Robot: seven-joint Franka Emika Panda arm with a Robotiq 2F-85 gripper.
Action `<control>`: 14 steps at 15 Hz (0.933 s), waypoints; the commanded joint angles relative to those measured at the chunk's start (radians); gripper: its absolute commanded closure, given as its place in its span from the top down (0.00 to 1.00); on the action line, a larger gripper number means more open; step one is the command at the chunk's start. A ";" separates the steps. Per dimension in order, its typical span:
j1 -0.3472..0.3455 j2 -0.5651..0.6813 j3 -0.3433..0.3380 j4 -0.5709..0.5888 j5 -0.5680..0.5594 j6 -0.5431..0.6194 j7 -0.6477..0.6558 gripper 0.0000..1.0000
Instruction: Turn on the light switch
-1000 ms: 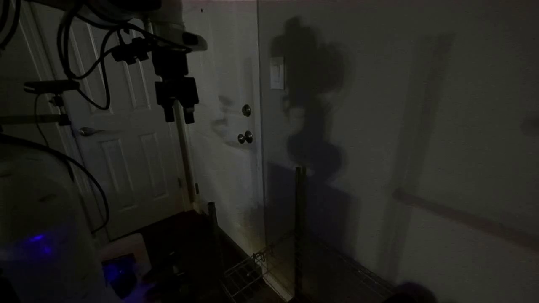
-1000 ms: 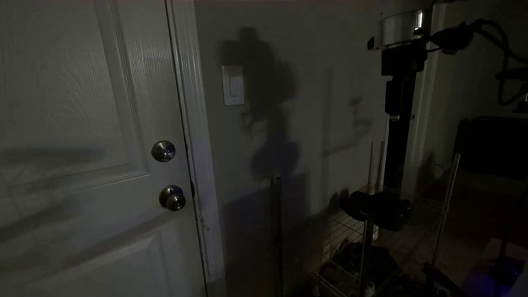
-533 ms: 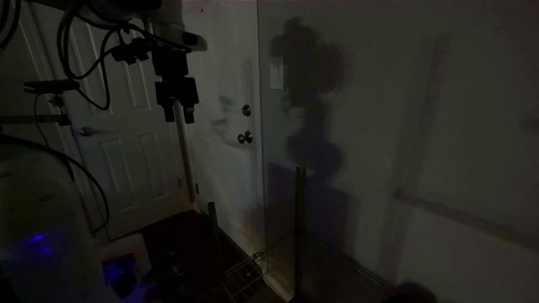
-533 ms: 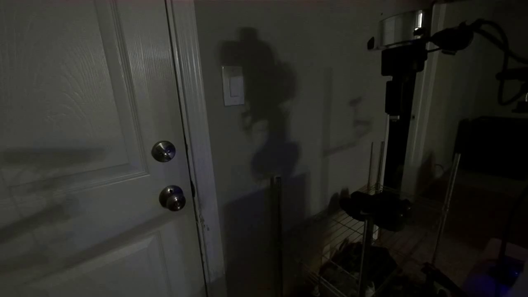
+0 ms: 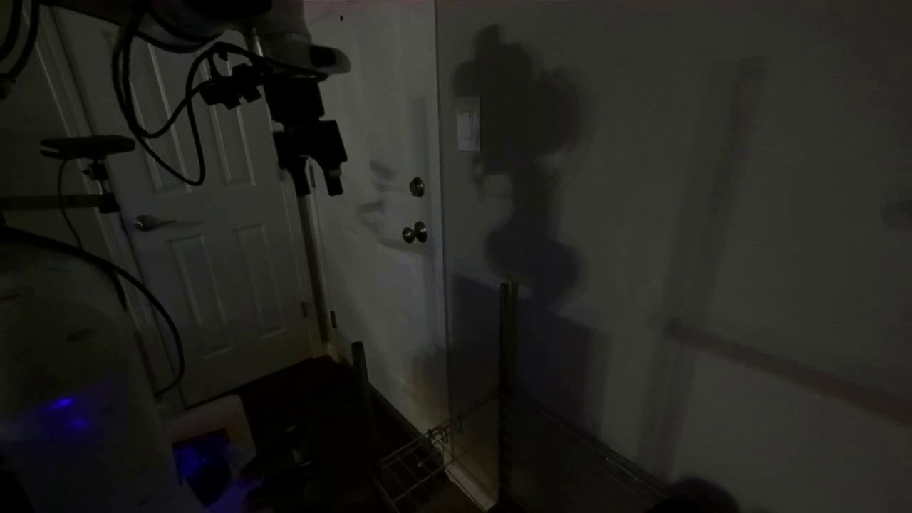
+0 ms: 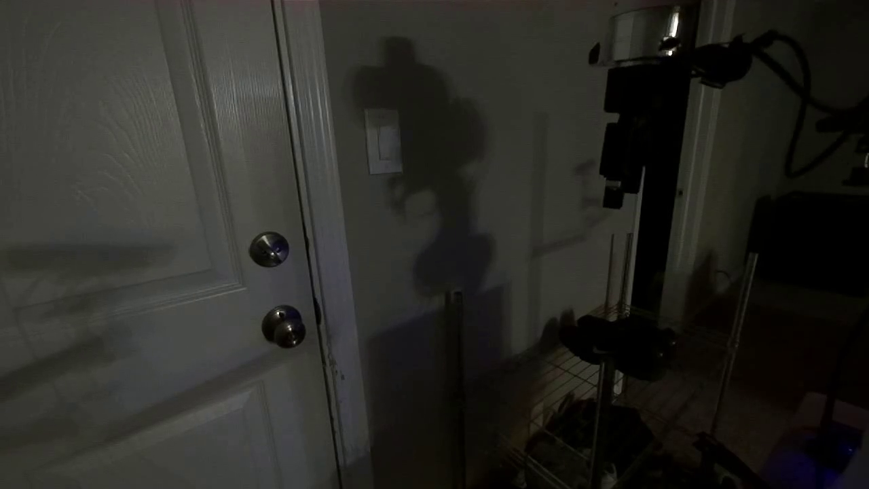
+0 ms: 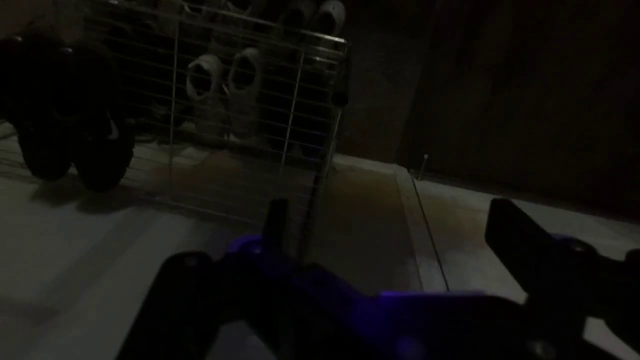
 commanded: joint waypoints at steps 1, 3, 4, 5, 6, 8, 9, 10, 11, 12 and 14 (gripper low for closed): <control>-0.003 0.042 0.043 0.053 0.014 0.119 0.078 1.00; -0.002 0.055 0.063 0.068 0.017 0.196 0.117 1.00; -0.003 0.067 0.074 0.080 0.016 0.233 0.136 1.00; -0.003 0.077 0.083 0.089 0.013 0.266 0.149 1.00; -0.007 0.097 0.098 0.107 0.007 0.306 0.168 1.00; -0.024 0.155 0.124 0.149 -0.011 0.389 0.203 1.00; -0.034 0.183 0.138 0.169 -0.022 0.430 0.220 1.00; -0.049 0.219 0.155 0.194 -0.039 0.480 0.243 1.00; -0.064 0.242 0.170 0.210 -0.058 0.514 0.266 1.00; -0.020 0.172 0.132 0.159 -0.033 0.460 0.224 1.00; -0.022 0.201 0.134 0.174 -0.037 0.470 0.229 1.00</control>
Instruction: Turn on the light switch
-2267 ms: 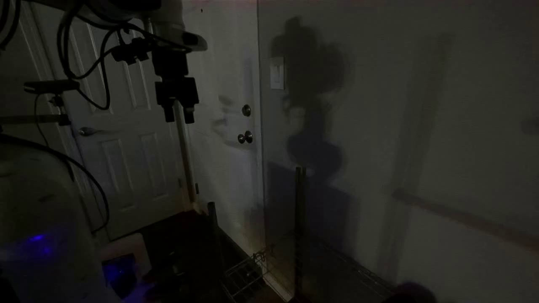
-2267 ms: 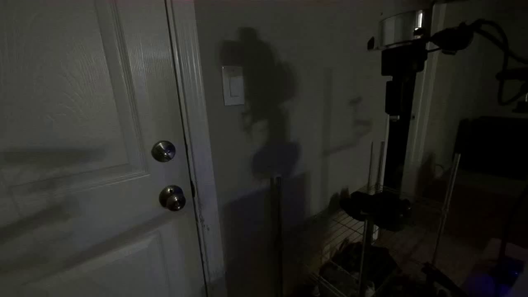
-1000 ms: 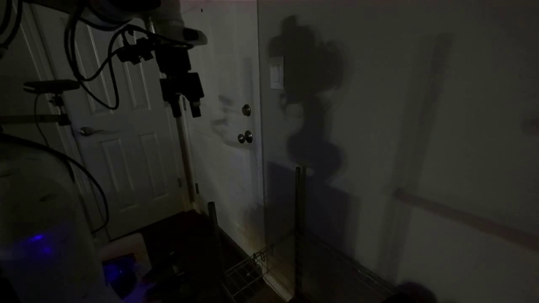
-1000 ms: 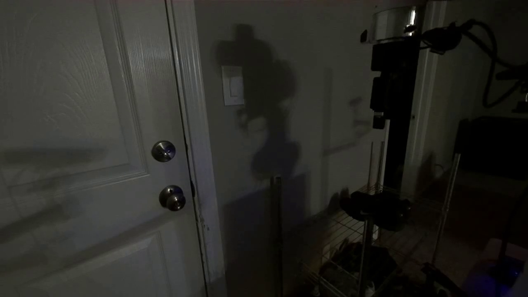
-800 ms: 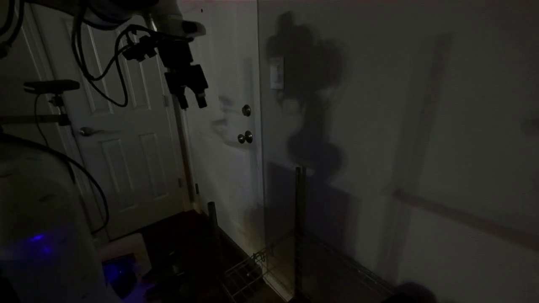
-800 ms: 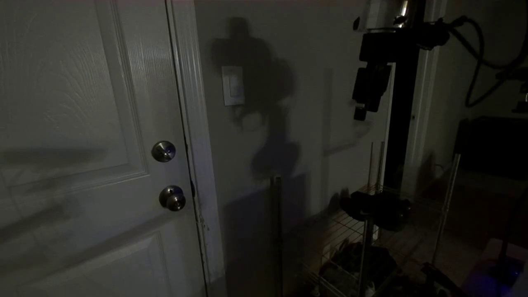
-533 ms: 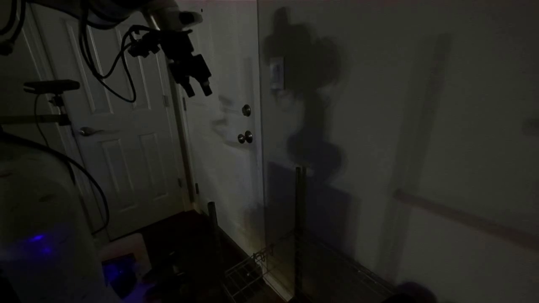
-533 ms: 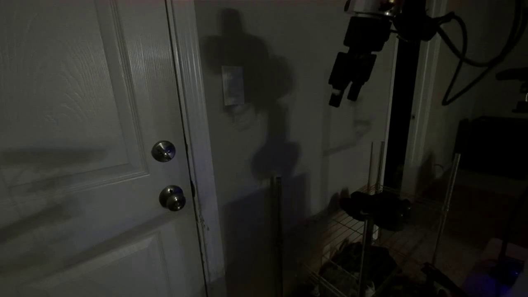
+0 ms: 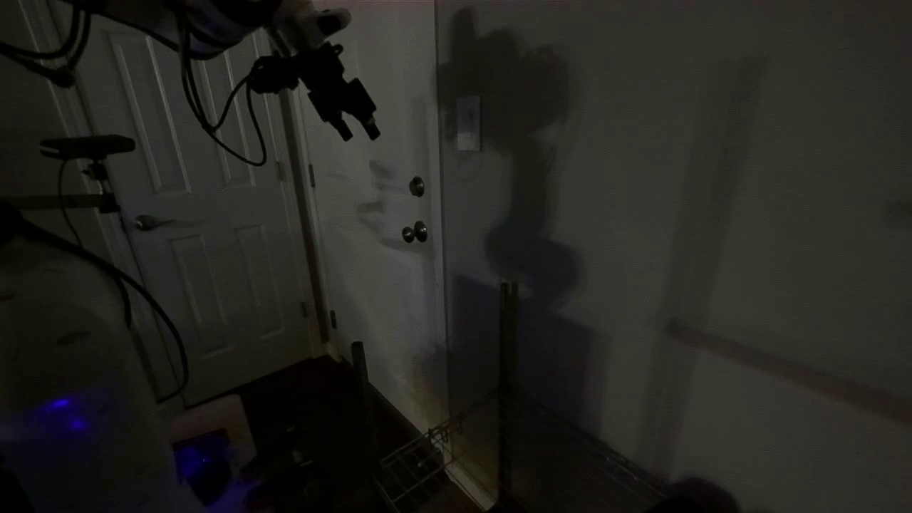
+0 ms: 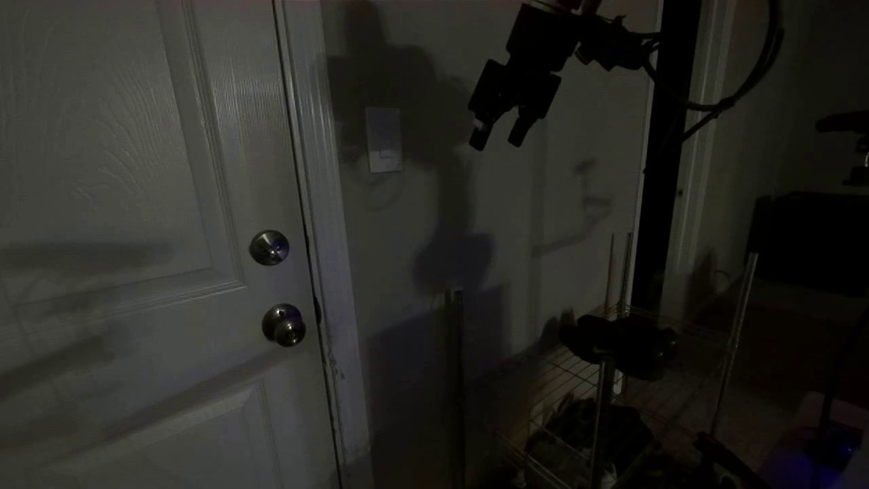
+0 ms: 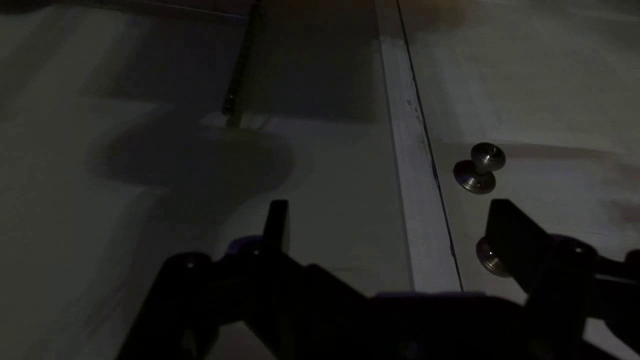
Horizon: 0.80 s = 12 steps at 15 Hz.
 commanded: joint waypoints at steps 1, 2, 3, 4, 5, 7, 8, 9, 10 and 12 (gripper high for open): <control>0.014 0.003 -0.011 0.003 -0.011 -0.003 0.008 1.00; 0.015 -0.002 -0.013 0.003 -0.010 -0.005 0.008 1.00; 0.016 -0.005 -0.013 0.003 -0.010 -0.005 0.008 1.00; 0.017 -0.007 -0.013 0.003 -0.010 -0.005 0.008 1.00; 0.018 -0.008 -0.013 0.003 -0.010 -0.005 0.007 1.00; 0.019 -0.008 -0.014 0.003 -0.009 -0.005 0.007 1.00; 0.019 -0.008 -0.014 0.003 -0.009 -0.005 0.007 1.00; 0.019 -0.008 -0.014 0.002 -0.009 -0.005 0.007 1.00; 0.019 -0.008 -0.014 0.002 -0.009 -0.005 0.007 1.00; 0.019 -0.008 -0.014 0.002 -0.009 -0.005 0.007 1.00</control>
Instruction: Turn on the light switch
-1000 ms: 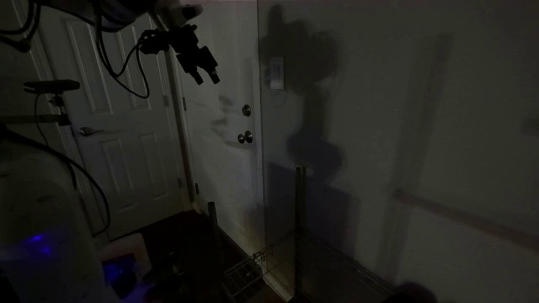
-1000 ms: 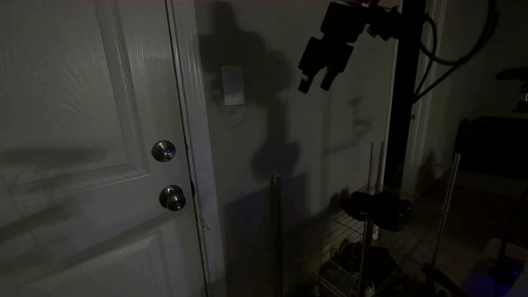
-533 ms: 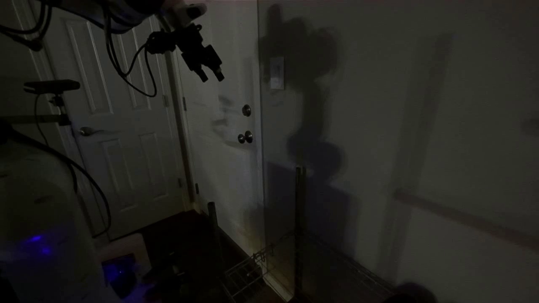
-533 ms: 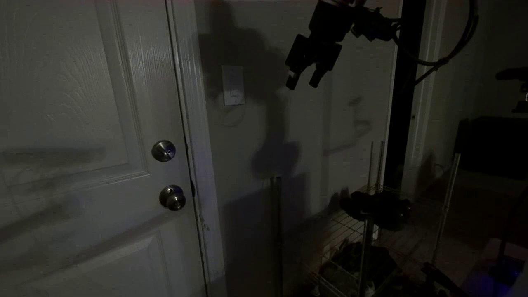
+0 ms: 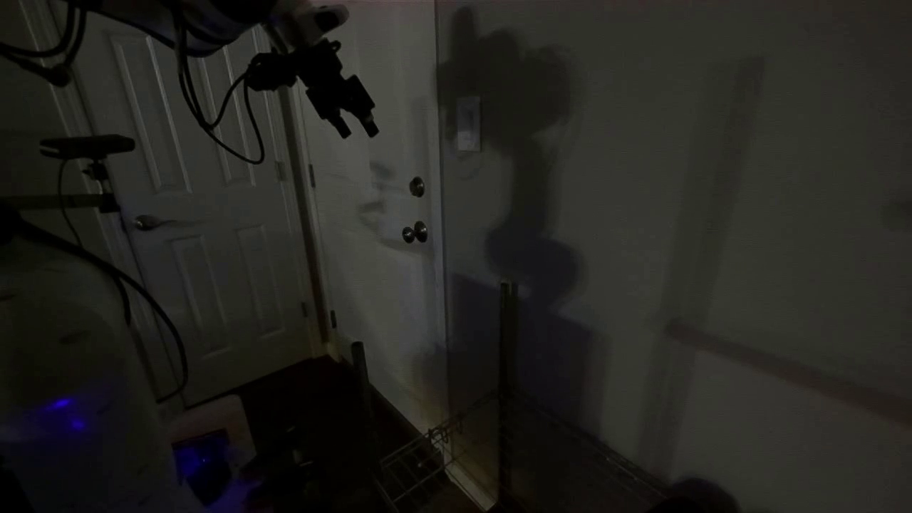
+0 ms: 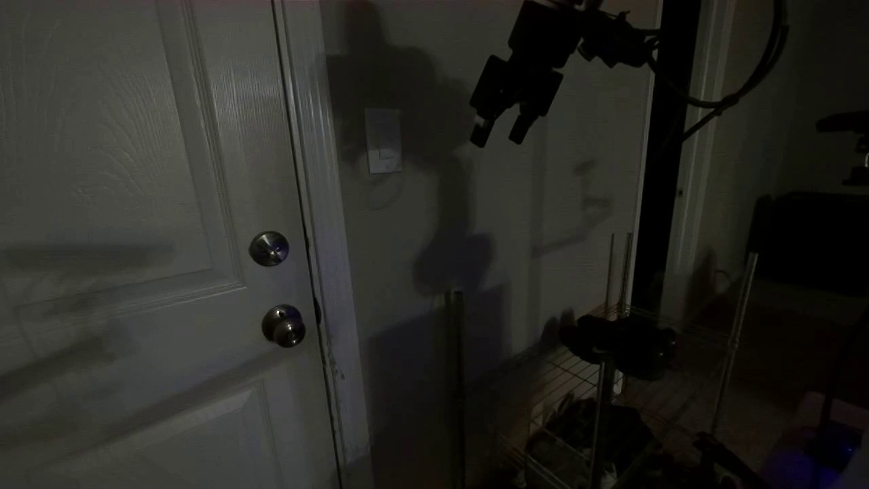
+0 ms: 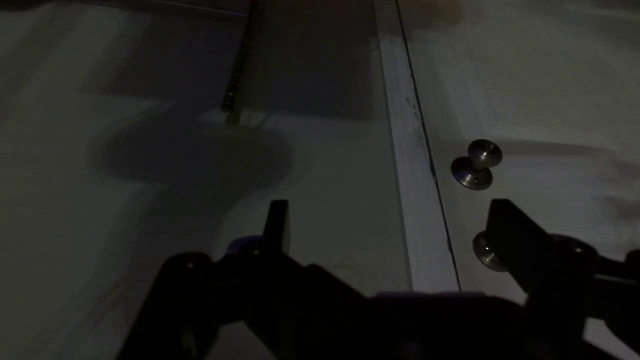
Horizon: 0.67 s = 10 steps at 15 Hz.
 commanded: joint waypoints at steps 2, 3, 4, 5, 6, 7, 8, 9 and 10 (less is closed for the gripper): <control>0.003 0.020 0.003 0.009 -0.013 0.016 0.024 1.00; 0.000 0.029 0.006 0.013 -0.015 0.025 0.029 1.00; -0.008 0.043 0.016 0.019 -0.024 0.039 0.040 1.00; -0.009 0.054 0.018 0.023 -0.024 0.046 0.043 1.00; -0.019 0.073 0.026 0.031 -0.034 0.064 0.056 1.00; -0.022 0.089 0.030 0.038 -0.038 0.073 0.066 1.00; -0.037 0.114 0.043 0.050 -0.055 0.097 0.089 1.00; -0.044 0.134 0.050 0.061 -0.066 0.112 0.106 1.00; -0.059 0.160 0.064 0.076 -0.092 0.136 0.135 1.00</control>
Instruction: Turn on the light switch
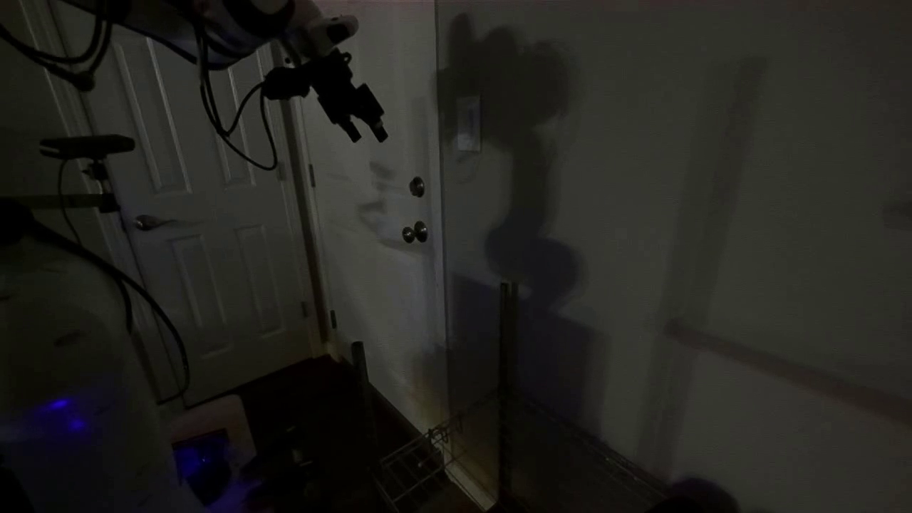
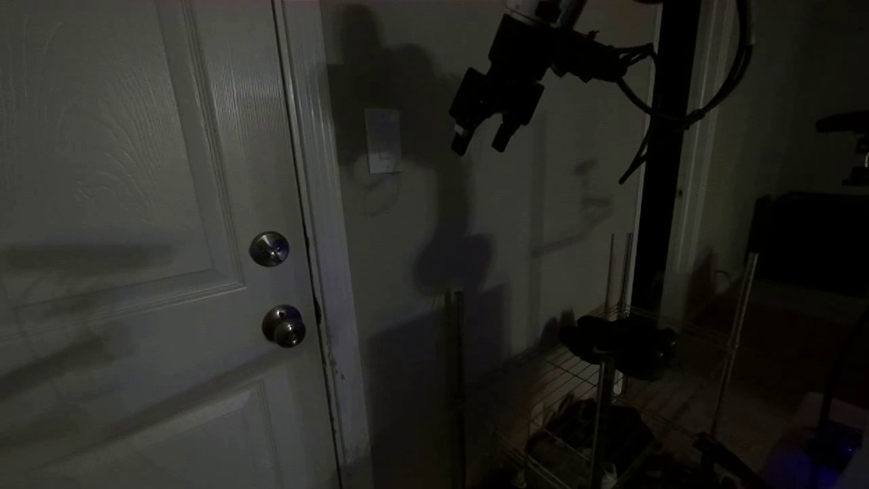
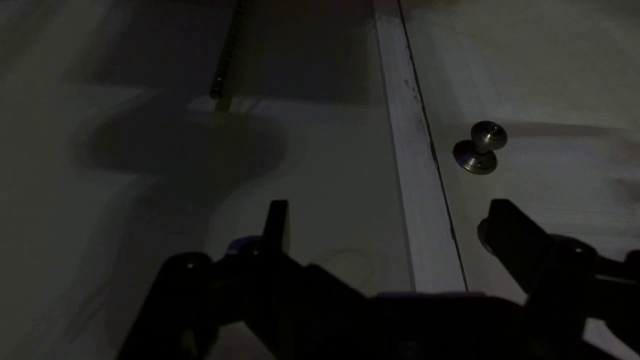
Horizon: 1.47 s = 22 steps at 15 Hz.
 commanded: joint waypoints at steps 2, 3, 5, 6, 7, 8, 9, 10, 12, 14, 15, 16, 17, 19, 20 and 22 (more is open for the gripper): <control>-0.071 0.131 0.065 0.089 -0.122 0.098 0.141 1.00; -0.085 0.153 0.078 0.107 -0.155 0.111 0.173 1.00; -0.118 0.207 0.113 0.153 -0.236 0.135 0.257 1.00; -0.129 0.232 0.125 0.174 -0.277 0.142 0.297 1.00; -0.135 0.254 0.132 0.195 -0.318 0.144 0.338 0.75; -0.138 0.279 0.132 0.217 -0.360 0.145 0.369 0.74; -0.135 0.301 0.129 0.237 -0.397 0.142 0.397 0.68; -0.133 0.323 0.124 0.258 -0.438 0.139 0.430 0.60; -0.119 0.366 0.105 0.297 -0.507 0.132 0.483 0.47; -0.102 0.402 0.083 0.332 -0.561 0.128 0.526 0.34; -0.090 0.418 0.070 0.348 -0.579 0.125 0.540 0.27; -0.079 0.435 0.056 0.365 -0.593 0.129 0.550 0.20; -0.065 0.449 0.041 0.380 -0.605 0.130 0.558 0.15; -0.039 0.474 0.014 0.409 -0.629 0.135 0.573 0.02; -0.026 0.487 0.000 0.426 -0.641 0.137 0.577 0.00; -0.001 0.511 -0.023 0.459 -0.668 0.136 0.594 0.00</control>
